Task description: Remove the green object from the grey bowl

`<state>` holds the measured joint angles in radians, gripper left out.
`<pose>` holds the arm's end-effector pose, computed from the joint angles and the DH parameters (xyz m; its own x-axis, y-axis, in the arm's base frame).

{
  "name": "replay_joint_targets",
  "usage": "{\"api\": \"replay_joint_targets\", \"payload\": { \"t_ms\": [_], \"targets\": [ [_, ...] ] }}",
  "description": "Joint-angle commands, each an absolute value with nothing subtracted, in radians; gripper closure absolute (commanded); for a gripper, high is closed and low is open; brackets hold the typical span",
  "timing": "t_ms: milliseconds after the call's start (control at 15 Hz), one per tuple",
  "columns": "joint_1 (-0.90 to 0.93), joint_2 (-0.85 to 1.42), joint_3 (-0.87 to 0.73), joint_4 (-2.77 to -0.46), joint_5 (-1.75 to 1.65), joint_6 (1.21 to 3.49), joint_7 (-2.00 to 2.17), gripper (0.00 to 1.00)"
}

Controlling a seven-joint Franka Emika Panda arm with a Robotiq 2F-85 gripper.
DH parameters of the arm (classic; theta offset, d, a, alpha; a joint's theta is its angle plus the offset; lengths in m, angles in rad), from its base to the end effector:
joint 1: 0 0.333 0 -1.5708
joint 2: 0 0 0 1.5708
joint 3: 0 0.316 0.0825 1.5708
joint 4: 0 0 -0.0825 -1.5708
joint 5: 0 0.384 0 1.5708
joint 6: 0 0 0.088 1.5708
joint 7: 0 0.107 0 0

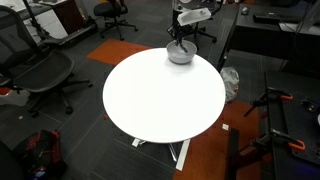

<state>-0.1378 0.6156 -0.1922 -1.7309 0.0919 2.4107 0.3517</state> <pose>0.6451 -0.2066 0.2387 0.7564 -0.6481 0.0882 -0.6516 -0.7584 0.0147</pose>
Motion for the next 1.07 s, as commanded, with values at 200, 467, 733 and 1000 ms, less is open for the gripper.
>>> {"api": "replay_joint_targets", "payload": {
  "t_ms": [200,467,733,1000],
  "targets": [
    [-0.077,0.527,-0.180,-1.858,0.028,2.447,0.289,0.95],
    [-0.045,0.523,-0.163,-1.886,0.004,2.451,0.271,0.95],
    [-0.027,0.533,-0.136,-1.895,-0.002,2.444,0.249,0.95],
    [-0.022,0.541,-0.114,-1.900,0.005,2.441,0.223,0.95]
  ]
}}
